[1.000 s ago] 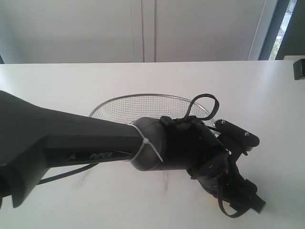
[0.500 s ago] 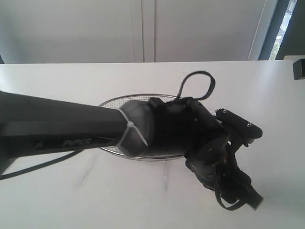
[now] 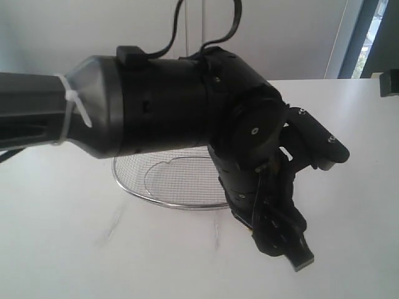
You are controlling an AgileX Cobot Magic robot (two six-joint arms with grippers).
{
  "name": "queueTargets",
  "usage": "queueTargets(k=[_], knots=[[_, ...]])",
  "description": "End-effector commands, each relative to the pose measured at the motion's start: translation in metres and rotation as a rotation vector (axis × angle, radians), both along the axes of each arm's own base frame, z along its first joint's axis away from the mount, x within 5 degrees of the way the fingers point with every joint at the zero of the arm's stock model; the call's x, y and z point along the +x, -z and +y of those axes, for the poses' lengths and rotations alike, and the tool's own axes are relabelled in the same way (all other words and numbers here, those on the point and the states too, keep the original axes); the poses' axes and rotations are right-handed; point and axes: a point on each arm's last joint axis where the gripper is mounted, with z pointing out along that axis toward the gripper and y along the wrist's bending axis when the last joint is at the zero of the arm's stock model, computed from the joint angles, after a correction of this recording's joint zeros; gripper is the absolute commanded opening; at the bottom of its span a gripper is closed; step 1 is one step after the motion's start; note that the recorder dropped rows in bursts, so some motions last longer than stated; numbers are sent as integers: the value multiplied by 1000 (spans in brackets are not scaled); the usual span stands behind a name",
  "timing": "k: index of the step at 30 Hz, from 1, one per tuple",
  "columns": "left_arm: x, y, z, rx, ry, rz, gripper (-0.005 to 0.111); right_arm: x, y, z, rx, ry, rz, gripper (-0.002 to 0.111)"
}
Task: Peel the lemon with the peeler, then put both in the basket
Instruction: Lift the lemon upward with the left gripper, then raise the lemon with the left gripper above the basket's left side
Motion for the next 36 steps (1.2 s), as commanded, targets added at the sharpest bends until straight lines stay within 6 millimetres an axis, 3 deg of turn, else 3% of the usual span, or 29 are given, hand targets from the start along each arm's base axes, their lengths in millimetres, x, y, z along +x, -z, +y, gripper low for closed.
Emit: queueTargets(k=[1,6,11,21,30,36], knots=[[-4,-17,13,27,74,-30,1,-1,-5,-1,1,2,-30,0],[5,-26,42,66,80,-40,1,-2,-4,-2,-1,7,-19,0],[19,-45,92,45,3,-47,1,-1,-5,-1,1,5,-23,0],[4,-91,180,-113,-13,-116,0,1,-7,1,15,-16,-64,0],[-8,-94,243,-247,-129,-368,0,2,-4,-1,-47,-33,-15,0],[11,-69,278,-217,-356,-519,0,14,6,4,-123,-84,40,0]])
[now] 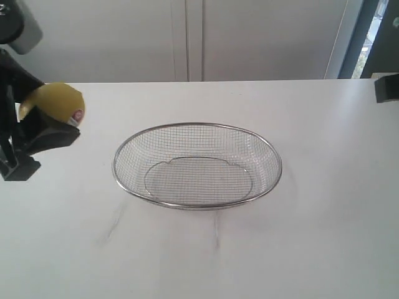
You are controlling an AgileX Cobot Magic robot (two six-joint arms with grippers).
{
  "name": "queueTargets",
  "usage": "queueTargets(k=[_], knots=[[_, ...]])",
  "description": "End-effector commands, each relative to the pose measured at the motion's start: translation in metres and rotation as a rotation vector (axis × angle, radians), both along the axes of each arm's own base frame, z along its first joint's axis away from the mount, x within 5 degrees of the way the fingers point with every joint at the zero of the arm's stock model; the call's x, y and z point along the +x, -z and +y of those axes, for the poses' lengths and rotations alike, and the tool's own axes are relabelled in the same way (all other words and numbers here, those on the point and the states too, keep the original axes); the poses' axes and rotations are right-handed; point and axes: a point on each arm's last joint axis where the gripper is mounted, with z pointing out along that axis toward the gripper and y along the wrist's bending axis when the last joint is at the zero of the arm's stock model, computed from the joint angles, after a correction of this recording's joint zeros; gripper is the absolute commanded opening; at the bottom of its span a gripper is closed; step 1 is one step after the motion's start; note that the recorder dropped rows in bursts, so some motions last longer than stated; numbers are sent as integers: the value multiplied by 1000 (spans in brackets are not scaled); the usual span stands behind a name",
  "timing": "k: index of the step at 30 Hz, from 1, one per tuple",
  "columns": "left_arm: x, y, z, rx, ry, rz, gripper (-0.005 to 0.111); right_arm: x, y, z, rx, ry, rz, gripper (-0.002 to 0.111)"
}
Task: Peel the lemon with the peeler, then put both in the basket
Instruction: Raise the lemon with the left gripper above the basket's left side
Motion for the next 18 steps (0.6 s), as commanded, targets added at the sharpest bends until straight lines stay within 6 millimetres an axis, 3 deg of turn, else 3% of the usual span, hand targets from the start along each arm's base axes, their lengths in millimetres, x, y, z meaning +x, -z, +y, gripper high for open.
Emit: queueTargets(k=[1,6,14,16,18], knots=[[14,17,24,-8,-174,-92,0,12,5,3,-79,-43,28,0],[20,31,30,43,-191,-120,0,32,19,6,-200,-63,72,0],[71,74,-1,-91,-277,61,0,68,28,19,-206,-102,117,0],[71,77,-7,-161,-290,117,0,76,32,19,-179,-103,128,0],[58,77,-30,-171,-132,167,0,82,36,21,-141,-114,131,0]])
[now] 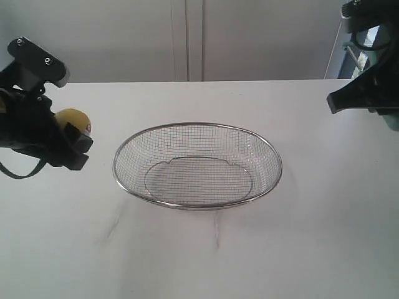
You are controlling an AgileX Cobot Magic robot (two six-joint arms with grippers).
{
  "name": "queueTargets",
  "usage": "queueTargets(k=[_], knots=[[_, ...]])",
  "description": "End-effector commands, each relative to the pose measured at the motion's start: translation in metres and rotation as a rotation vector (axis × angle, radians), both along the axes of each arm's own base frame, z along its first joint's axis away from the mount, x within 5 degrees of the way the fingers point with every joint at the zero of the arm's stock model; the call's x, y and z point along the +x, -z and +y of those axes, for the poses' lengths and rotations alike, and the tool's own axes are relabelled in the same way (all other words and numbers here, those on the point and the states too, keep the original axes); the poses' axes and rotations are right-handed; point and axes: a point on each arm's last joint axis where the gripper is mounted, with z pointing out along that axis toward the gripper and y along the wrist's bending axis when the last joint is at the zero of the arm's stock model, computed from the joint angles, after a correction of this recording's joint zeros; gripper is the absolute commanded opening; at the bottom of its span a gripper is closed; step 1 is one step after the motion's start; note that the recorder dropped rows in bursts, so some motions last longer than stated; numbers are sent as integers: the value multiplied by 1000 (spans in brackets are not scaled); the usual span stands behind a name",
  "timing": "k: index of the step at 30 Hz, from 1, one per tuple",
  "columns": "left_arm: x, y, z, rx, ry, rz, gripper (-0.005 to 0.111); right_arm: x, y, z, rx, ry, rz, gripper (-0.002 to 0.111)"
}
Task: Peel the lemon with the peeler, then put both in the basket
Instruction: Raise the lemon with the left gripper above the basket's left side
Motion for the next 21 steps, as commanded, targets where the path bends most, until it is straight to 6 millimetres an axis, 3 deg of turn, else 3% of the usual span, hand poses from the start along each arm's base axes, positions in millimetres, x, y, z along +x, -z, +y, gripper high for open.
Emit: queueTargets(k=[1,3,4,6,8,13,21], knots=[[-18,-6,-34,-76,230,45,0,11,4,1,53,-23,1,0],[-29,-6,-47,-74,412,65,0,12,5,2,67,-28,-2,0],[-41,-10,-61,-199,607,88,0,12,5,3,73,-29,-5,0],[-43,-16,-61,-334,797,59,0,12,5,3,79,-31,-4,0],[-20,-22,-39,-400,662,30,0,11,6,5,96,-45,13,0],[-9,-39,-14,-499,695,-42,0,10,10,20,200,-167,47,0],[-7,-40,-13,-508,675,-51,0,8,18,31,302,-242,56,0]])
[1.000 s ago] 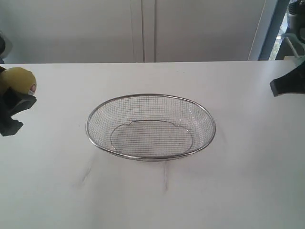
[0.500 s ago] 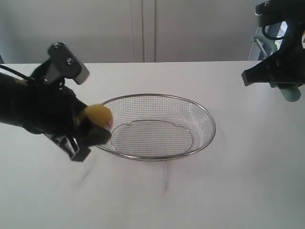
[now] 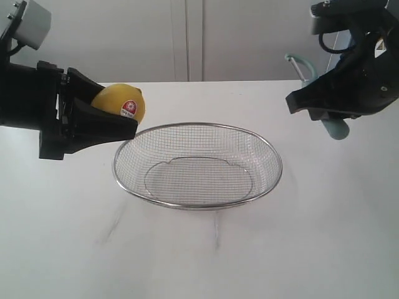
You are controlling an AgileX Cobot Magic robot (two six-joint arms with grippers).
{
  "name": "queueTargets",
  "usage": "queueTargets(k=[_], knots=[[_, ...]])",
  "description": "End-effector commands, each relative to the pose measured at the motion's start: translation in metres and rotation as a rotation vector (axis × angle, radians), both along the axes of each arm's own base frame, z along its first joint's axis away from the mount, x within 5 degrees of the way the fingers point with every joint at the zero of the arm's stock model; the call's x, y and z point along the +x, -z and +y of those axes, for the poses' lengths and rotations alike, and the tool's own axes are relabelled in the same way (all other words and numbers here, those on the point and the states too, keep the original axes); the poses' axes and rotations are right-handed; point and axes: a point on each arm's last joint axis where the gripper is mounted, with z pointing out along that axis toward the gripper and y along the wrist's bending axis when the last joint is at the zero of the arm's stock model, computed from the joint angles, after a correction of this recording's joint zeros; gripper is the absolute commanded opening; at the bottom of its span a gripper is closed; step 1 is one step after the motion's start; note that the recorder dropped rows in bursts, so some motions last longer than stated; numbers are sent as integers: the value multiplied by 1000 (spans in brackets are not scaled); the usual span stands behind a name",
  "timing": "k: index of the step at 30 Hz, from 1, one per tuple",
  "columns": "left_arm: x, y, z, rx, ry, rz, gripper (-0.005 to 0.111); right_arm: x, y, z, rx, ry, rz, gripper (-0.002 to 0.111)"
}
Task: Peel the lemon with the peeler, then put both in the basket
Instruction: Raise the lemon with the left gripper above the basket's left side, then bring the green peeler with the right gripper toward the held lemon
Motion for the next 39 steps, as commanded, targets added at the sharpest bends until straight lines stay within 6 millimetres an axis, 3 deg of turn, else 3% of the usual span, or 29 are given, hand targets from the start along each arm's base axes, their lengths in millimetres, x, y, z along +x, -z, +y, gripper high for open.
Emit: queueTargets(k=[1,7,12,16,28,34,39], knots=[[0,-7,-1,-61,-5,-3,0,-1,7,6,52,-66,3,0],[-2,-11,-3,-89,38,-63,0,-1,17,22,174,-161,83,0],[-9,-19,-6,-153,149,-196,0,-12,18,41,329,-346,152,0],[-9,-19,-6,-152,157,-209,0,-19,20,49,412,-445,159,0],[-7,-22,-6,-179,135,-218,0,-24,31,58,590,-367,191,0],[-6,-23,-6,-188,120,-218,0,-33,47,75,623,-297,171,0],[-8,-20,-6,-160,141,-220,0,-39,49,93,626,-249,123,0]])
